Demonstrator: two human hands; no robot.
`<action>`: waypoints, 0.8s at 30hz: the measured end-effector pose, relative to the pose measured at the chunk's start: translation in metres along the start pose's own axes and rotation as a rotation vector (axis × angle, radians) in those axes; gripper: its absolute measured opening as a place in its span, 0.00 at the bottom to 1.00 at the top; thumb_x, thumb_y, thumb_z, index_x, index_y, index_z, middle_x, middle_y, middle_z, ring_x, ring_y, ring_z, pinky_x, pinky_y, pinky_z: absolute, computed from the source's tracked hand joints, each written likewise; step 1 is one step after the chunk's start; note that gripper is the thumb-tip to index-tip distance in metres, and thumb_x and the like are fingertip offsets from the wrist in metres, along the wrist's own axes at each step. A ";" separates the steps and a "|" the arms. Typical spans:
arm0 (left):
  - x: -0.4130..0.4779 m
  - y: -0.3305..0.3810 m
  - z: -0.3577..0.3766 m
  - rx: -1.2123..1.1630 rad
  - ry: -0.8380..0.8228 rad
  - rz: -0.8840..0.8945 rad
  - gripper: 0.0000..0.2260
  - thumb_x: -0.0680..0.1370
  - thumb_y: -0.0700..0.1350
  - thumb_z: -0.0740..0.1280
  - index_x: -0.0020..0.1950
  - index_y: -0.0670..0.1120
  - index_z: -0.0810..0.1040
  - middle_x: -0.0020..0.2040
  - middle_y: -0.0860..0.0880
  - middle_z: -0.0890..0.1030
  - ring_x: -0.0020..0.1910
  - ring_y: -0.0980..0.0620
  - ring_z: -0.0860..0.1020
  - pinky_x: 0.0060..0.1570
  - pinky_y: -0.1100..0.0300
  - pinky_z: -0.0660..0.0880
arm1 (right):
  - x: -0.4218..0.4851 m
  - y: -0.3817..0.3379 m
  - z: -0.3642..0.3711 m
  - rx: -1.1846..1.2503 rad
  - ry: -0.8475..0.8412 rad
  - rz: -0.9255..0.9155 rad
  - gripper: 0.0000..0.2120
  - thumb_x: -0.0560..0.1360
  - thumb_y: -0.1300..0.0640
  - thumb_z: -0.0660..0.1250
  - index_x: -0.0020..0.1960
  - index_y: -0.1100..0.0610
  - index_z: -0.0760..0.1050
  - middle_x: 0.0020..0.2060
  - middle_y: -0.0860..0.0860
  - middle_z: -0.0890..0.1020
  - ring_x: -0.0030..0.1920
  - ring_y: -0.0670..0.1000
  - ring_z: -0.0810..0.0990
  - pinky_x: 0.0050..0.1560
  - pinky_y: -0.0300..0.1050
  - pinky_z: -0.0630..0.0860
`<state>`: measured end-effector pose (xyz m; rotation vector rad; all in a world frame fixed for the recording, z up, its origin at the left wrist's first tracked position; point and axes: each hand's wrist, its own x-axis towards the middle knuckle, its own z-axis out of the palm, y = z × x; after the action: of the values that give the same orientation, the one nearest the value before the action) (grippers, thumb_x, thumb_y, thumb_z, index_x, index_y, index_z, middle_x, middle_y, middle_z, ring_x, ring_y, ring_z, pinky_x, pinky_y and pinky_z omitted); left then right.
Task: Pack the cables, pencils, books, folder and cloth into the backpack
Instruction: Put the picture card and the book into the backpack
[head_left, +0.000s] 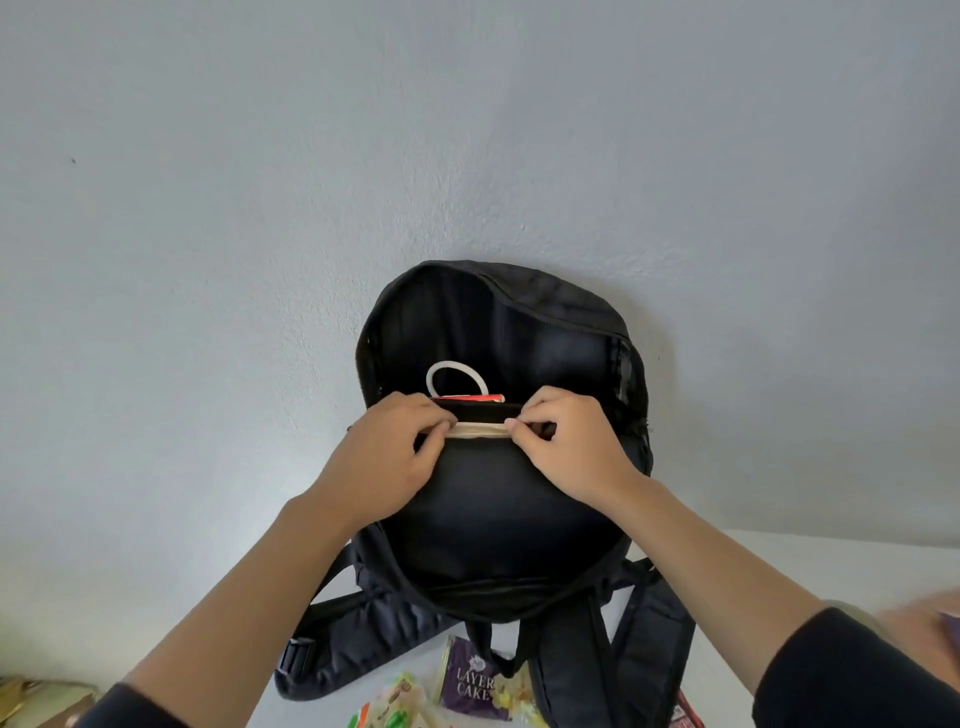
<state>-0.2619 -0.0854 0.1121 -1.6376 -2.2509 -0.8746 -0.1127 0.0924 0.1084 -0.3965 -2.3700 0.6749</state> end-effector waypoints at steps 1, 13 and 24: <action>-0.002 0.001 0.002 -0.016 0.002 -0.017 0.12 0.84 0.49 0.62 0.57 0.50 0.85 0.53 0.58 0.83 0.54 0.57 0.76 0.58 0.53 0.75 | -0.003 -0.001 -0.001 0.008 0.018 -0.028 0.07 0.79 0.55 0.71 0.49 0.56 0.87 0.43 0.45 0.83 0.43 0.44 0.80 0.47 0.40 0.77; -0.017 0.029 0.018 0.039 0.025 0.067 0.20 0.83 0.54 0.56 0.64 0.48 0.83 0.57 0.52 0.82 0.55 0.49 0.76 0.58 0.52 0.73 | -0.029 -0.007 -0.017 -0.288 -0.135 0.010 0.18 0.84 0.44 0.59 0.63 0.50 0.82 0.57 0.46 0.82 0.61 0.48 0.75 0.65 0.47 0.69; -0.038 0.141 0.056 -0.459 -0.125 0.145 0.10 0.83 0.44 0.67 0.62 0.53 0.82 0.56 0.60 0.81 0.61 0.56 0.78 0.66 0.59 0.69 | -0.133 0.012 -0.090 0.323 0.197 0.305 0.06 0.80 0.63 0.68 0.50 0.55 0.84 0.41 0.47 0.85 0.41 0.49 0.85 0.49 0.46 0.82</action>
<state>-0.1096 -0.0547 0.0946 -2.0670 -2.0771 -1.3594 0.0473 0.0772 0.0959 -0.6544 -1.9890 1.0869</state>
